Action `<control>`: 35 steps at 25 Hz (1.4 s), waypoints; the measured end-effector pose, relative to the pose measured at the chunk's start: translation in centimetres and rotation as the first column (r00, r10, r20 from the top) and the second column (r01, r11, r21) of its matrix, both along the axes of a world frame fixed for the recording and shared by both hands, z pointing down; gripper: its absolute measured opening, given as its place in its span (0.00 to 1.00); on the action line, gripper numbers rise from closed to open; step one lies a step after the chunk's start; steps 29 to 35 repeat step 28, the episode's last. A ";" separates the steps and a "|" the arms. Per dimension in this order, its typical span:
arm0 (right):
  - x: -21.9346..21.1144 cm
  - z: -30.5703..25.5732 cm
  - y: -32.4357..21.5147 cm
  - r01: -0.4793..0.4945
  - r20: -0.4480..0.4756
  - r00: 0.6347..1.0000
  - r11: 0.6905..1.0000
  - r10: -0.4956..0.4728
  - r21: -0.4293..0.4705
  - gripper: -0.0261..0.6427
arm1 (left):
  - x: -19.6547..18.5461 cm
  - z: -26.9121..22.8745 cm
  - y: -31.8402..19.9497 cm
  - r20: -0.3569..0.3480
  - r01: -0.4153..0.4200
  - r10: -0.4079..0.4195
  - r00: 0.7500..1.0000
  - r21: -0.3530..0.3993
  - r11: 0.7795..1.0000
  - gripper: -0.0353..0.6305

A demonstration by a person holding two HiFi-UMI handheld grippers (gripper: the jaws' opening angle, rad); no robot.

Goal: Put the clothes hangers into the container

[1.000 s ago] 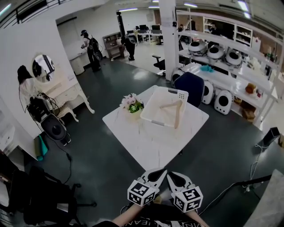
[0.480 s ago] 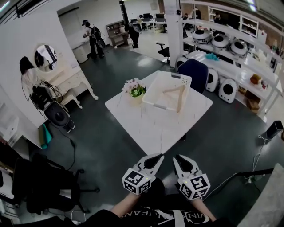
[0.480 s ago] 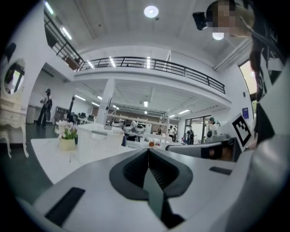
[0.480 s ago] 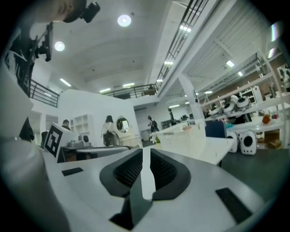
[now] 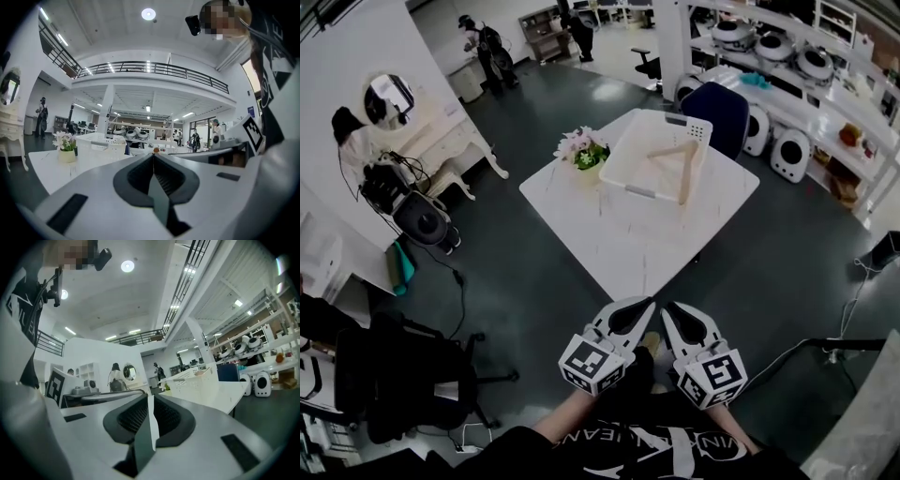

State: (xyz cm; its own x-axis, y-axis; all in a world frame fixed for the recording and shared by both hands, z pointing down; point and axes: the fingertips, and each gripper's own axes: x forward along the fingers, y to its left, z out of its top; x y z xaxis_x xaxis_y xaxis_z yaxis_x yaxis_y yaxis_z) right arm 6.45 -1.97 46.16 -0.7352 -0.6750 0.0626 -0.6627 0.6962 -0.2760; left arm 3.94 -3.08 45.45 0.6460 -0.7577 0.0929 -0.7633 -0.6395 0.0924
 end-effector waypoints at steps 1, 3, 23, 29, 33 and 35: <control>-0.3 0.2 -0.3 0.006 -0.011 1.000 1.000 -0.006 -0.004 0.12 | 0.0 0.2 -0.5 -0.002 -0.001 0.001 1.000 -0.004 1.000 0.07; -0.9 0.5 -1.2 0.024 -0.061 0.998 1.000 -0.024 0.000 0.12 | -0.1 0.7 -1.8 -0.016 -0.005 0.005 1.000 -0.016 1.000 0.07; -4.7 1.5 -12.4 0.006 -0.139 0.990 1.000 -0.010 -0.026 0.11 | -3.2 1.3 -14.0 -0.078 -0.007 0.002 0.997 -0.058 0.998 0.07; -5.4 1.7 -14.6 -0.007 -0.168 0.986 1.000 0.004 -0.022 0.11 | -3.9 1.6 -16.3 -0.079 -0.014 0.009 0.997 -0.059 0.998 0.07; -5.4 1.7 -14.6 -0.007 -0.168 0.986 1.000 0.004 -0.022 0.11 | -3.9 1.6 -16.3 -0.079 -0.014 0.009 0.997 -0.059 0.998 0.07; -5.4 1.7 -14.6 -0.007 -0.168 0.986 1.000 0.004 -0.022 0.11 | -3.9 1.6 -16.3 -0.079 -0.014 0.009 0.997 -0.059 0.998 0.07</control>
